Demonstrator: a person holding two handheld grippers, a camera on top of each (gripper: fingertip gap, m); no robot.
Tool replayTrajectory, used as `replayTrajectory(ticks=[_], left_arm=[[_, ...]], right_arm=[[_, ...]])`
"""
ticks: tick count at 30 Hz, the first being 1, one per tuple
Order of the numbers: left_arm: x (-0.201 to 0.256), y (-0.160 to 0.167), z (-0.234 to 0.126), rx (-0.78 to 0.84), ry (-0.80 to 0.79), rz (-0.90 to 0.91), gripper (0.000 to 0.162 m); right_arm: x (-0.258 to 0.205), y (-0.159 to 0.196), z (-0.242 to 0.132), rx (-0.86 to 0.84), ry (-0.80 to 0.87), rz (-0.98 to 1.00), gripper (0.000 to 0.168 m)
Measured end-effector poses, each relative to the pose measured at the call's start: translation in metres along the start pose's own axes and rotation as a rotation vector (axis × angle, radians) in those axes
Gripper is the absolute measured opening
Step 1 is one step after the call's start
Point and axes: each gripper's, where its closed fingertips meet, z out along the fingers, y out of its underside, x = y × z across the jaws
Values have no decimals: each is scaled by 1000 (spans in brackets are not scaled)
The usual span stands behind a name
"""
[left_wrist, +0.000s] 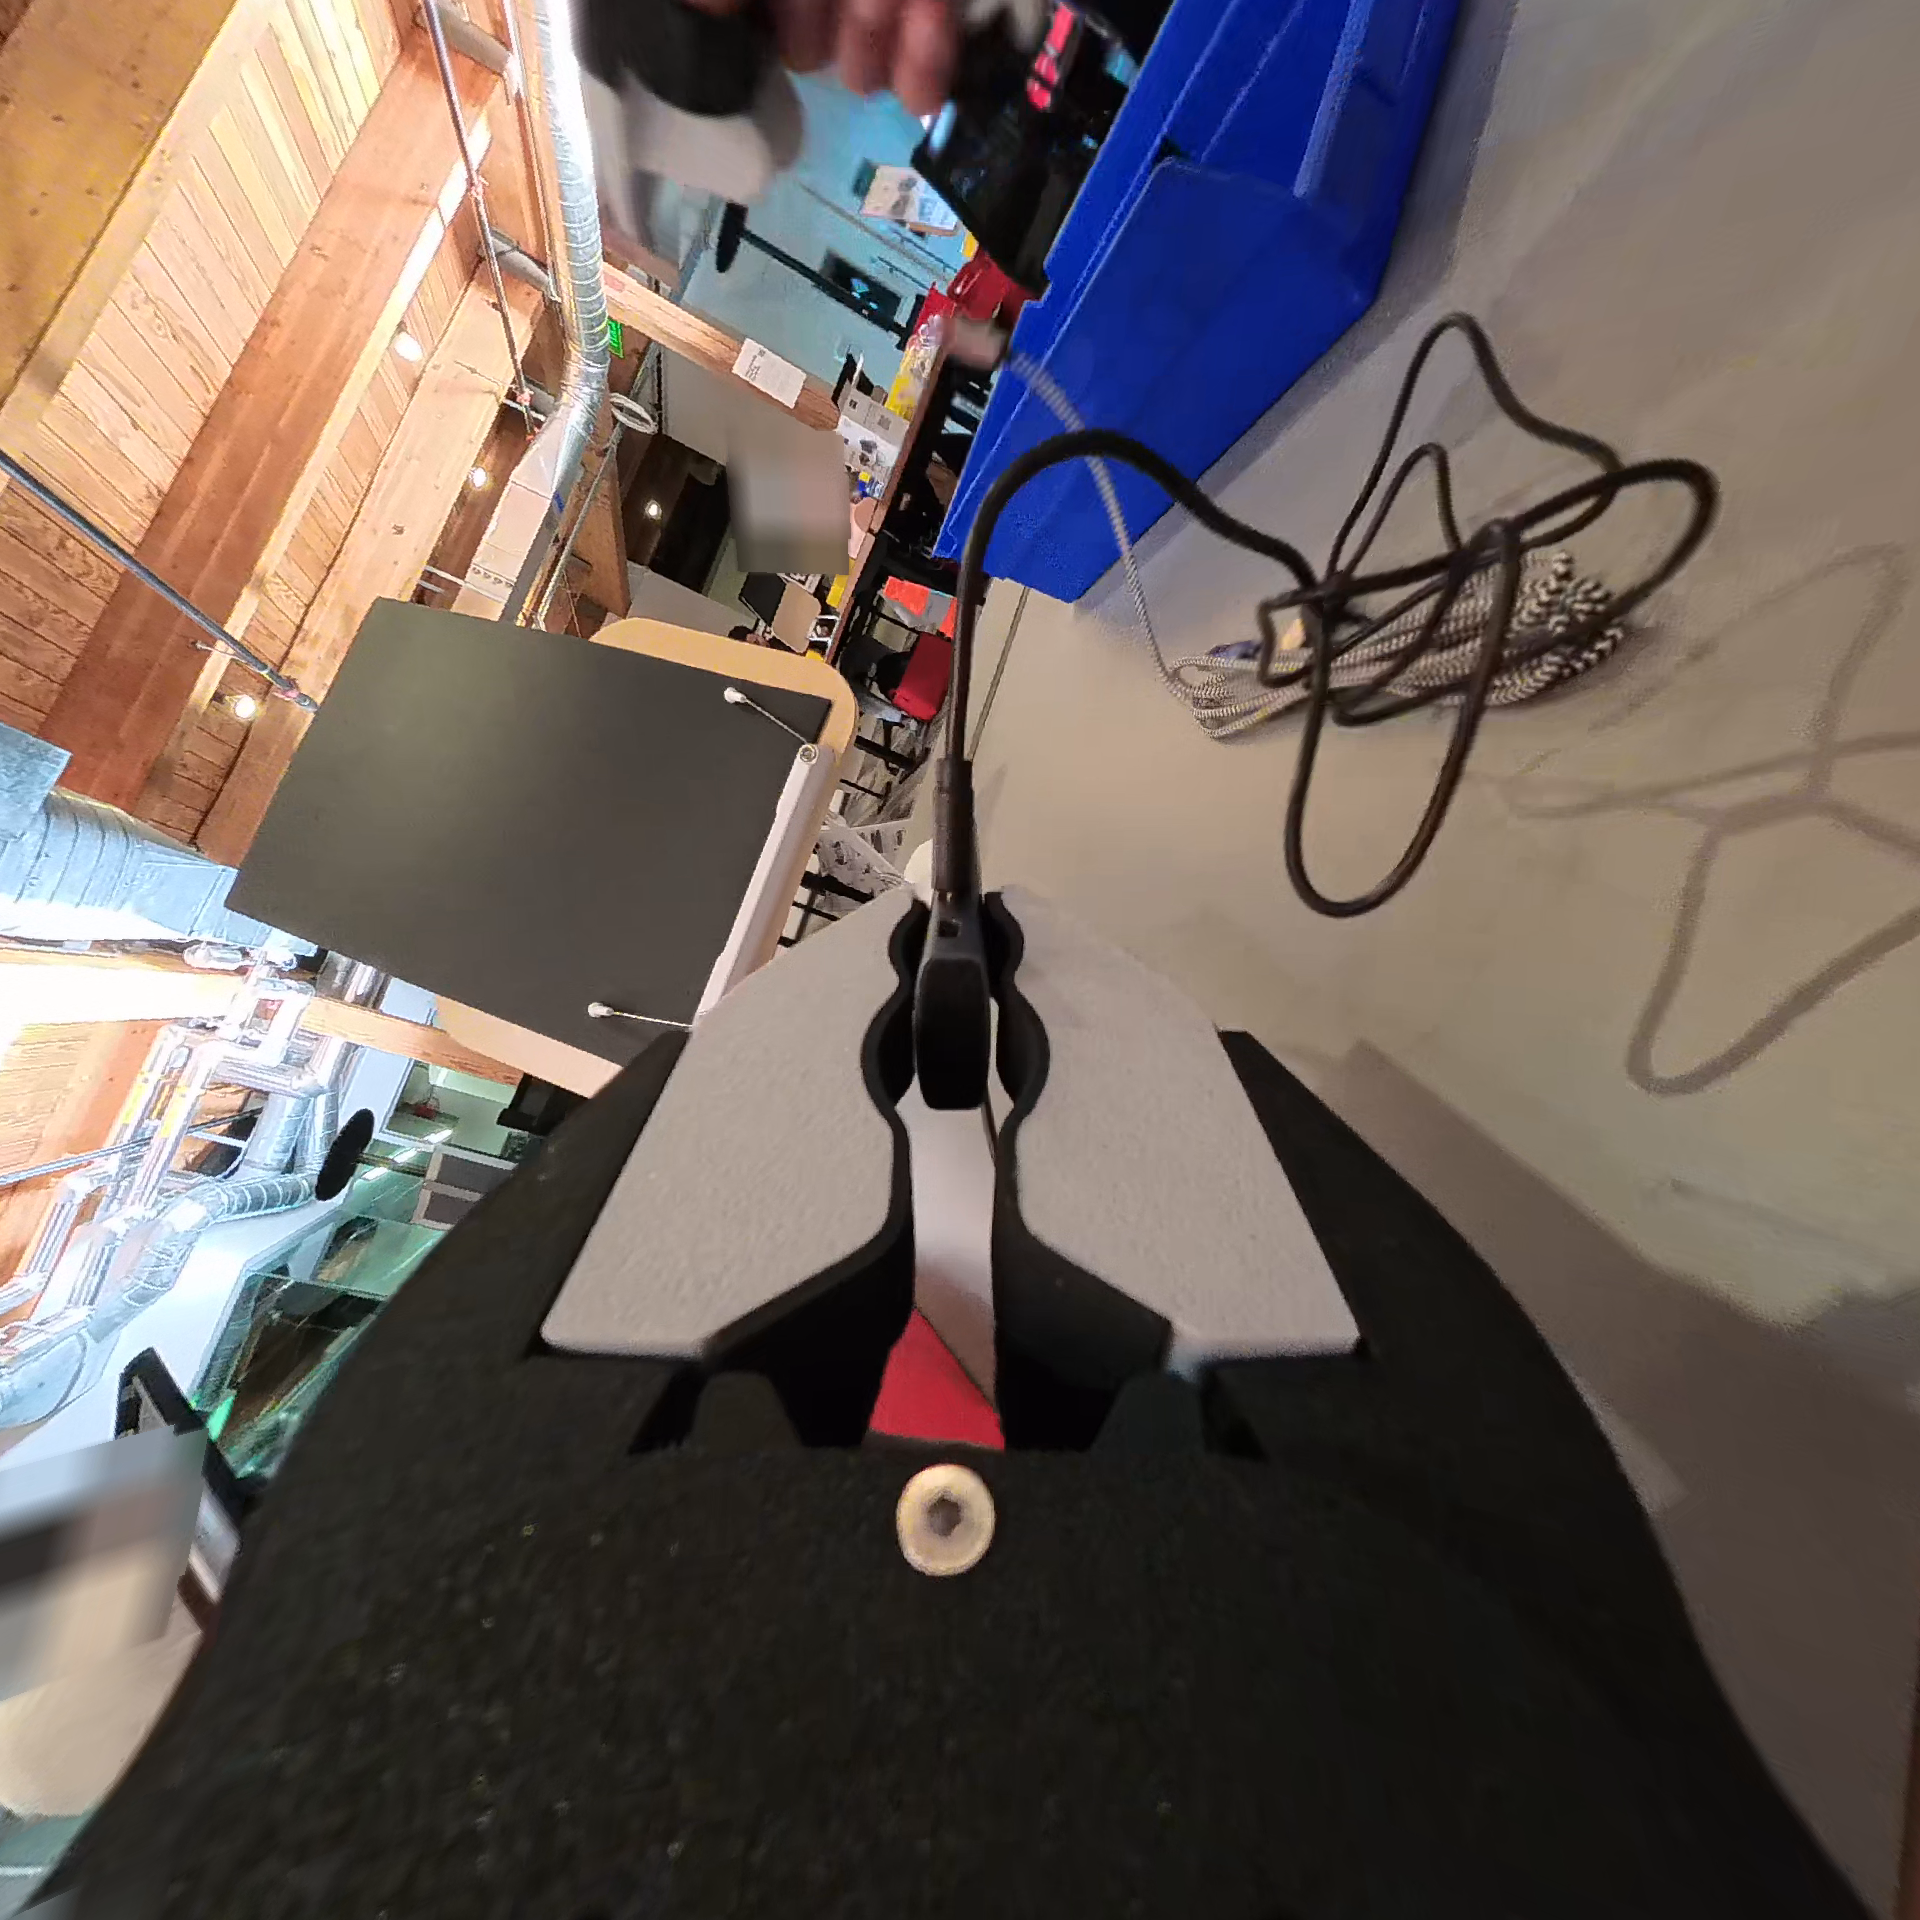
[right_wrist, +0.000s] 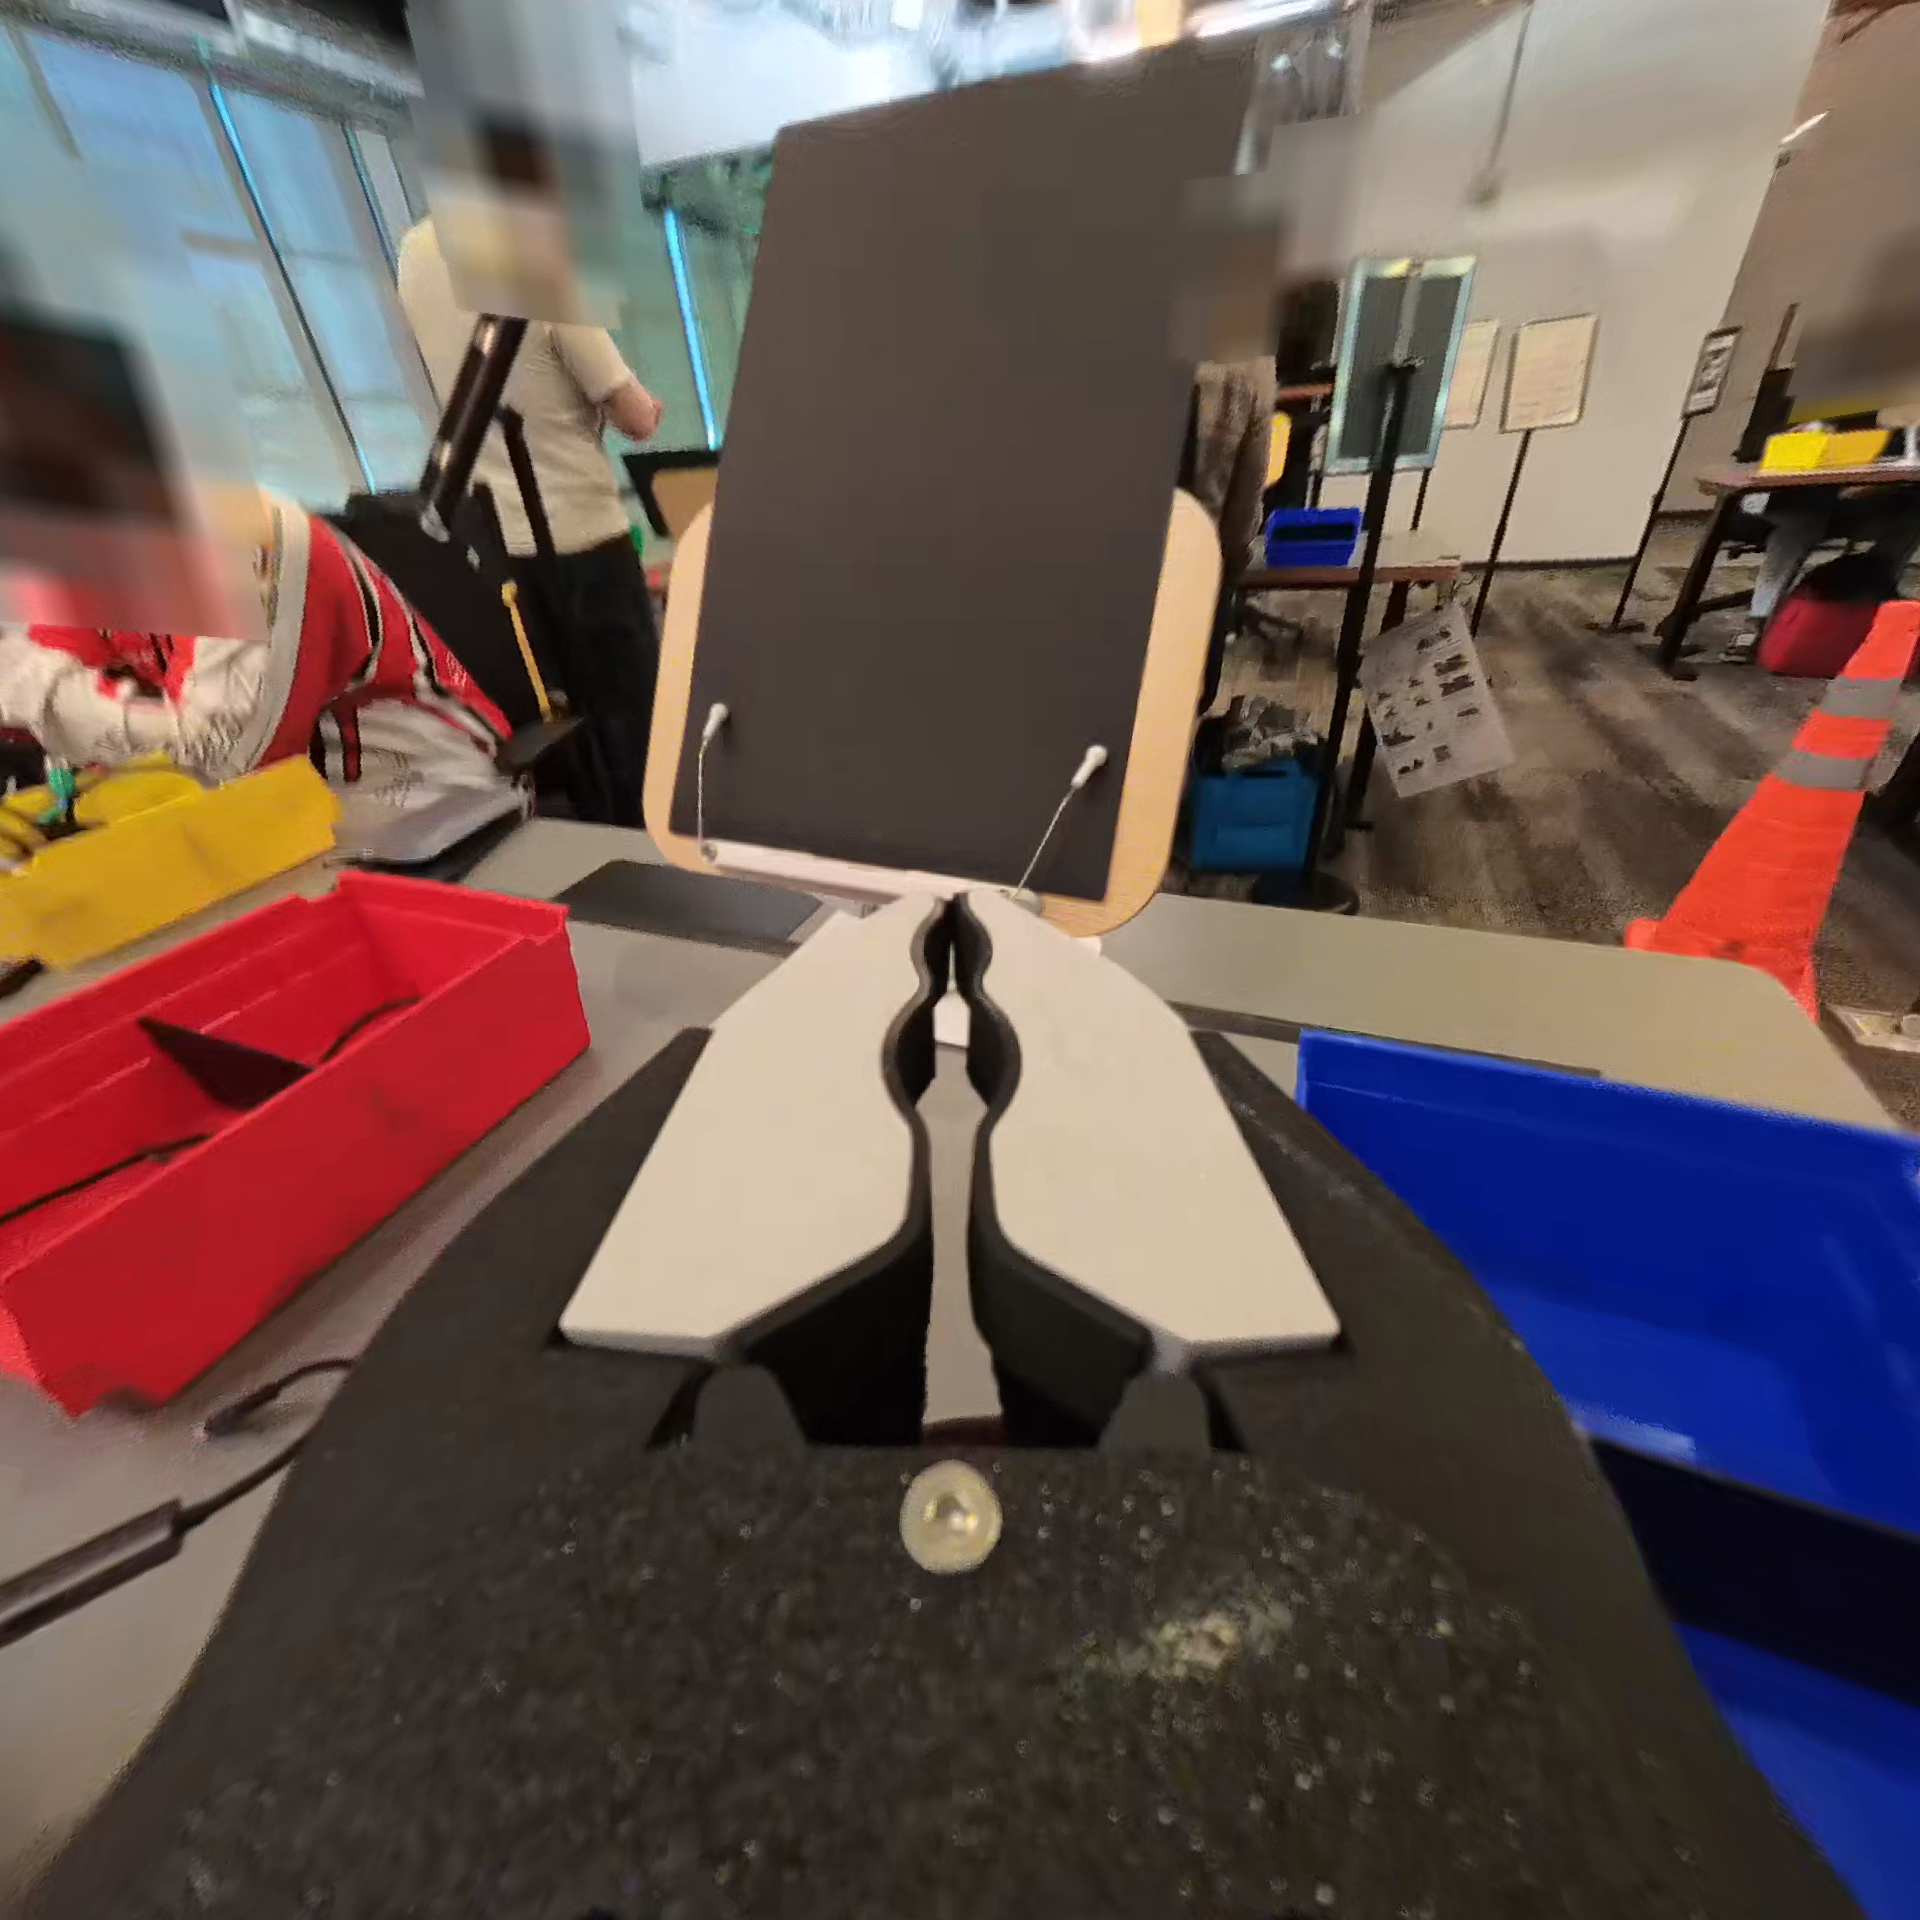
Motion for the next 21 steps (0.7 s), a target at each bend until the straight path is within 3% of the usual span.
replayTrajectory(ticks=[2, 4, 7, 11, 16, 18, 21], left_arm=[[0, 0, -1, -9, -5, 30, 10], [0, 1, -2, -19, -5, 53, 10], [2, 4, -3, -33, 4, 64, 10], [8, 8, -5, -48, 27, 50, 10], [9, 8, -1, -38, 42, 22, 10], [10, 6, 2, -28, 48, 13, 10], [11, 3, 8, -13, 60, 7, 10]], right_arm=[[-7, 8, 7, -145, -50, -36, 0], [-18, 41, 4, -313, -130, 16, 3], [-30, 80, -29, -310, -187, 110, 15], [-28, 156, -91, -428, -128, 149, 22], [21, 219, -146, -658, 96, -117, 23], [24, 242, -153, -761, 86, 38, 34], [33, 249, -145, -715, 142, 249, 34]])
